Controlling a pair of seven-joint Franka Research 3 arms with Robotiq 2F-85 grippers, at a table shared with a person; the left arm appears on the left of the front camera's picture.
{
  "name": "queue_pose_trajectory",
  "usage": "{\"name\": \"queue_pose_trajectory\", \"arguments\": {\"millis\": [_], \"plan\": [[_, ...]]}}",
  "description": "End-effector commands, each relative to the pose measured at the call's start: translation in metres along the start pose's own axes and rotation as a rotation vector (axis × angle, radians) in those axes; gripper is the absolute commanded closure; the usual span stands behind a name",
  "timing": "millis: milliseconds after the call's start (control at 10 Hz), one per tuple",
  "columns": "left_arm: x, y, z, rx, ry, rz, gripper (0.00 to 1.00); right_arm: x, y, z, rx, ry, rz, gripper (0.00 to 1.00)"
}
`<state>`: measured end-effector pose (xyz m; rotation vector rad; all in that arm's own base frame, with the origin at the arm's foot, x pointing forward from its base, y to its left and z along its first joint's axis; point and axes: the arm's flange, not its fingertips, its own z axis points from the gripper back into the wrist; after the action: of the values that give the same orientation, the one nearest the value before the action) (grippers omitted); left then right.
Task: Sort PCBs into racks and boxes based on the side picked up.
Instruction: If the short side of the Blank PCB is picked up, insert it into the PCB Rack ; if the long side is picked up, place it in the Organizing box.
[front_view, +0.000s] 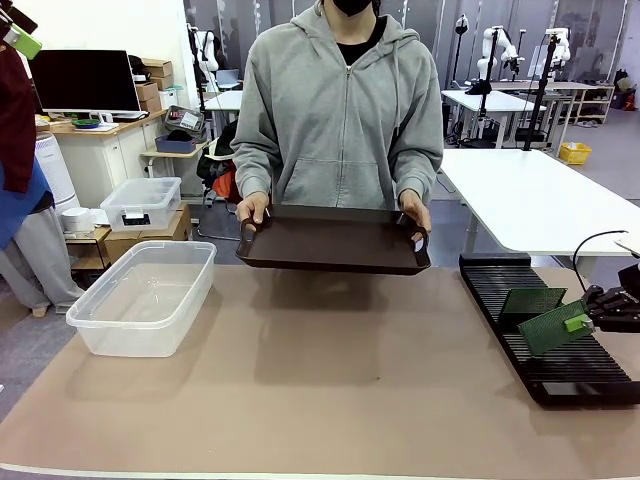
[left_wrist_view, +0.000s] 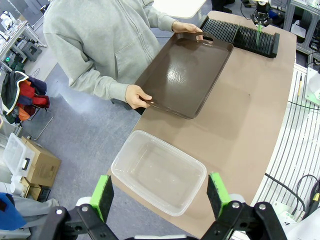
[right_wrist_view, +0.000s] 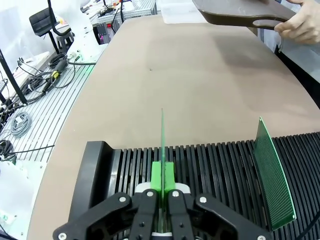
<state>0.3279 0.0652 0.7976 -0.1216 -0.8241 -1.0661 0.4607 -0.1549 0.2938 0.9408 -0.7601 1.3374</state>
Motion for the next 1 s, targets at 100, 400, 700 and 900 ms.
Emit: {"name": "queue_pose_trajectory", "arguments": {"millis": [100,400,700,900], "plan": [[-0.0009,-0.0006,-0.0005,0.001,0.003,0.000,0.00,-0.0228,-0.0050,-0.0082,-0.022,-0.052,0.026,0.98],[-0.0009,-0.0006,-0.0005,0.001,0.003,0.000,0.00,-0.0267,-0.0064,-0.0032,-0.046,-0.118,0.048,0.98],[-0.0009,-0.0006,-0.0005,0.001,0.003,0.000,0.00,-0.0303,-0.0054,-0.0040,-0.038,-0.106,0.039,0.98],[-0.0009,-0.0006,-0.0005,0.001,0.003,0.000,0.00,-0.0287,-0.0029,-0.0015,-0.023,-0.092,0.032,0.78]]}}
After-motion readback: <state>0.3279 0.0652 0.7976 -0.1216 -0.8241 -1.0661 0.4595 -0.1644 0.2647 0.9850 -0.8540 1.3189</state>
